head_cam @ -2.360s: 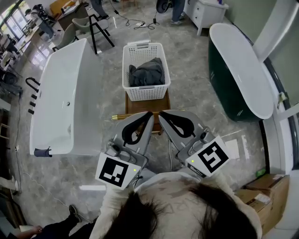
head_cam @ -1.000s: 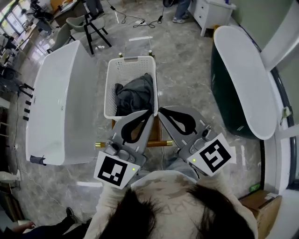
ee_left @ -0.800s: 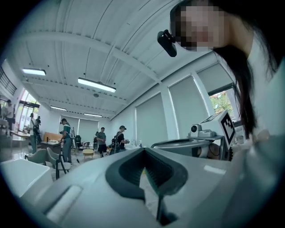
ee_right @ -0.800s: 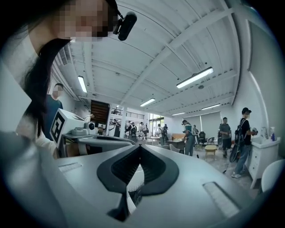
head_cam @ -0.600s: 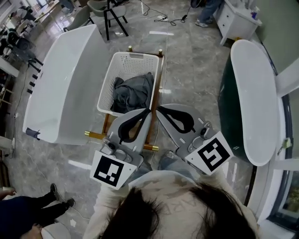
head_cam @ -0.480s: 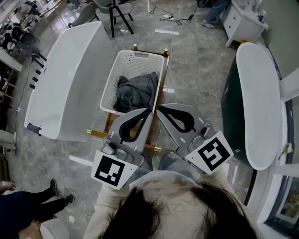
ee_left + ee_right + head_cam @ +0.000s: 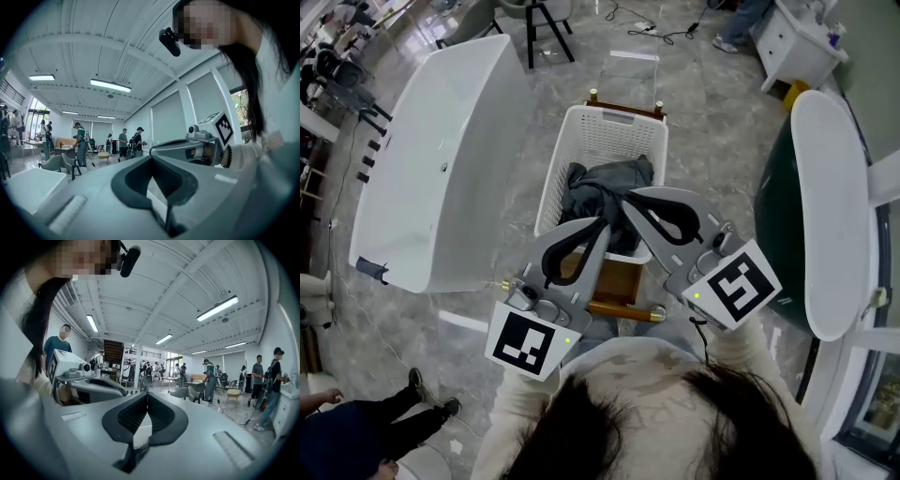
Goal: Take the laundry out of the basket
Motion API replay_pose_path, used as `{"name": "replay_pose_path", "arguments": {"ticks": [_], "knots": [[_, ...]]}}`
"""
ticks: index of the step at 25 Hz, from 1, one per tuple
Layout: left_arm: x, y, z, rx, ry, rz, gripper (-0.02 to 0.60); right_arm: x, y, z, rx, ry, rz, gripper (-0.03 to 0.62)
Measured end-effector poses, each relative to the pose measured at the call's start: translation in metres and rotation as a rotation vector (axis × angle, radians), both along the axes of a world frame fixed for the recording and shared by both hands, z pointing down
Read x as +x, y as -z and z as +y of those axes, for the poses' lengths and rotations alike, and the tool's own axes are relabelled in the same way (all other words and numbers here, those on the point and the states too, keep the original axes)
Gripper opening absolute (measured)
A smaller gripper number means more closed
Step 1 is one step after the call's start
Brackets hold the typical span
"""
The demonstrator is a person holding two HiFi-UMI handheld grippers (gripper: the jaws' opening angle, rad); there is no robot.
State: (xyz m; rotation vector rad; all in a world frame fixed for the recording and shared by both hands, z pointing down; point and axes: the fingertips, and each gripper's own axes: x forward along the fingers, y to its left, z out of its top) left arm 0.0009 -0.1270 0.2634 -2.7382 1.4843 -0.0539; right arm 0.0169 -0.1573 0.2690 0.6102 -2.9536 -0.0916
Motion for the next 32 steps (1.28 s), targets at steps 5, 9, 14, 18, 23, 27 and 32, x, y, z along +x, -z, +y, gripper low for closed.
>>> {"name": "replay_pose_path", "arguments": {"ticks": [5, 9, 14, 18, 23, 27, 32], "knots": [[-0.061, -0.002, -0.026, -0.001, -0.062, 0.002, 0.0, -0.06, -0.011, -0.052, 0.009, -0.017, 0.138, 0.029], [-0.091, -0.01, -0.044, -0.02, -0.109, -0.004, 0.0, -0.094, -0.035, -0.086, -0.012, -0.005, 0.297, 0.048], [-0.105, -0.019, -0.064, -0.038, -0.121, 0.035, 0.0, -0.105, -0.086, -0.109, -0.07, 0.054, 0.514, 0.087], [-0.104, -0.029, -0.079, -0.059, -0.119, 0.032, 0.0, -0.1, -0.133, -0.121, -0.12, 0.107, 0.671, 0.116], [-0.104, -0.045, -0.093, -0.094, -0.122, 0.006, 0.0, -0.093, -0.193, -0.123, -0.22, 0.191, 0.831, 0.188], [-0.106, -0.055, -0.101, -0.114, -0.133, 0.0, 0.0, -0.091, -0.236, -0.119, -0.249, 0.264, 0.96, 0.235], [-0.108, -0.067, -0.108, -0.144, -0.149, -0.001, 0.0, -0.092, -0.276, -0.114, -0.251, 0.329, 1.07, 0.323]]}}
